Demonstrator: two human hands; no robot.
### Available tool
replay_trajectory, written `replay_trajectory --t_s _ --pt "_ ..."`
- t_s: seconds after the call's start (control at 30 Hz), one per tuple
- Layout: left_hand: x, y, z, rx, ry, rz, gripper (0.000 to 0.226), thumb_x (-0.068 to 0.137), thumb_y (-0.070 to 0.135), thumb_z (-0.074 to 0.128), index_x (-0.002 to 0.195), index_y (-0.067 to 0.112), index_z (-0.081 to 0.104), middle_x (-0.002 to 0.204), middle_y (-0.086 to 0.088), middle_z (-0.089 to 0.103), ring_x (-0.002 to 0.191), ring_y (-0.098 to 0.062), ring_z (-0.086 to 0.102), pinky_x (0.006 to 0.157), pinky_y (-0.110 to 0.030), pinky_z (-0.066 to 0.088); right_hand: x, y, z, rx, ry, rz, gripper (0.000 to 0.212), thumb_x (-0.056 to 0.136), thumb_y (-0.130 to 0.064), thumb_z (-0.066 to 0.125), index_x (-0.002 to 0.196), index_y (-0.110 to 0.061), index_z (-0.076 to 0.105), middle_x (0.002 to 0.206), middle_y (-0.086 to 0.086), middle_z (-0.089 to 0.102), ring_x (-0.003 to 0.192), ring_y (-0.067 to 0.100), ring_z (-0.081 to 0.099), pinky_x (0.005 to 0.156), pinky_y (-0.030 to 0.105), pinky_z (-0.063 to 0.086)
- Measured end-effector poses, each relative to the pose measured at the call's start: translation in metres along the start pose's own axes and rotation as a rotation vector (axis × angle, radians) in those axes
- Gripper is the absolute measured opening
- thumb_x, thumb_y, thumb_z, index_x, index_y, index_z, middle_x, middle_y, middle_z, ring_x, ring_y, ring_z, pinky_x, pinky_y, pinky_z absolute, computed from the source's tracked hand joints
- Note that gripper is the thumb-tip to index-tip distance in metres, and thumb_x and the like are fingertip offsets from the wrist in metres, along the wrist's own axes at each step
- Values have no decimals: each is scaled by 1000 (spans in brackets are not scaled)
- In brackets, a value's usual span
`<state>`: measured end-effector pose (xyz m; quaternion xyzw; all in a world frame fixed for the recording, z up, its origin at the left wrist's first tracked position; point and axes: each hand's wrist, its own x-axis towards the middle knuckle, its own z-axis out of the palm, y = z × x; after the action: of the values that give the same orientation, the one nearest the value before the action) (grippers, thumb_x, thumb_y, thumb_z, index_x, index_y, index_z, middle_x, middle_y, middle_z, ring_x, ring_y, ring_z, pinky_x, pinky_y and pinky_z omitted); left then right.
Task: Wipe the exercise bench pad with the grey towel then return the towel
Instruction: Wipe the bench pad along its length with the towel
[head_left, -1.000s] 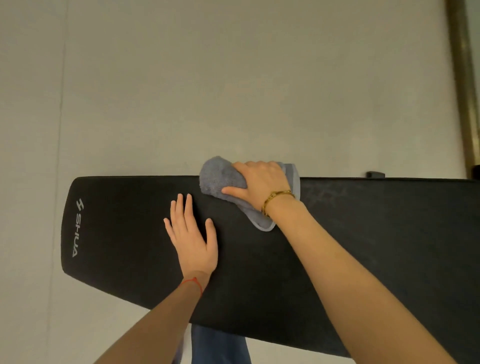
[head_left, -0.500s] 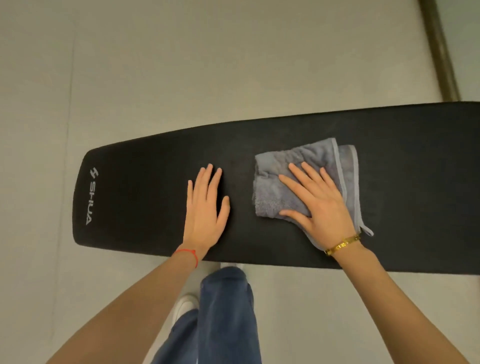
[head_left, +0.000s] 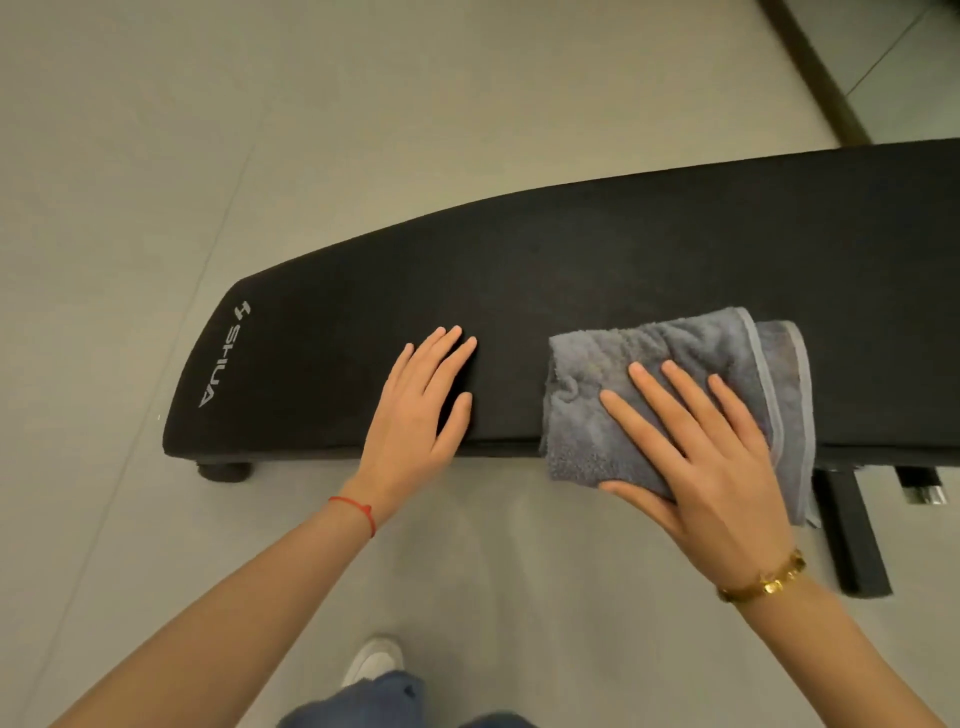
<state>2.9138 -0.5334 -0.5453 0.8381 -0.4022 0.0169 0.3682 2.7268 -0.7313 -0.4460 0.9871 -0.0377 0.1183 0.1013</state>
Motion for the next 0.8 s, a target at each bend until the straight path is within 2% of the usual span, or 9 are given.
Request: replay_trajectory --t_s 0.17,0.3,0.43,0.5,0.63,0.8 --pt "-13 -15 11 34 183 76 43 101 23 38 141 11 50 148 -2 47 143 -14 37 117 -41 31 -4 -17 18 -96 129 -36 66 91 -64 43 145 -27 38 148 10 42 139 31 37 113 52 28" --pt "-31 -30 14 60 256 75 42 102 23 38 141 12 50 147 -1 49 141 -13 39 117 -36 33 16 -41 25 -145 74 -109 68 90 -72 29 146 -33 36 147 10 44 138 32 38 113 52 27" --pt "-48 -42 9 94 257 29 43 103 27 36 142 16 48 148 1 47 141 -12 38 118 -31 31 28 -53 33 -195 36 -200 58 97 -61 27 146 -32 35 149 9 42 138 30 39 113 49 28" --pt "-56 -48 6 121 244 -18 44 103 30 34 144 19 45 149 3 45 142 -11 37 119 -30 29 18 -41 29 -197 59 -246 60 97 -58 34 149 -29 30 151 7 39 139 28 38 115 46 28" --pt "-64 -63 -2 140 231 -122 45 104 34 33 146 20 43 150 3 44 141 -12 36 119 -31 28 6 -26 23 -192 86 -218 69 92 -58 44 151 -26 26 152 4 38 139 26 38 115 44 28" --pt "-68 -80 -8 146 220 -228 46 104 36 34 146 20 42 149 1 45 140 -13 38 117 -29 29 53 -76 48 -263 35 -282 73 87 -63 47 147 -24 33 149 9 42 134 34 41 111 50 31"
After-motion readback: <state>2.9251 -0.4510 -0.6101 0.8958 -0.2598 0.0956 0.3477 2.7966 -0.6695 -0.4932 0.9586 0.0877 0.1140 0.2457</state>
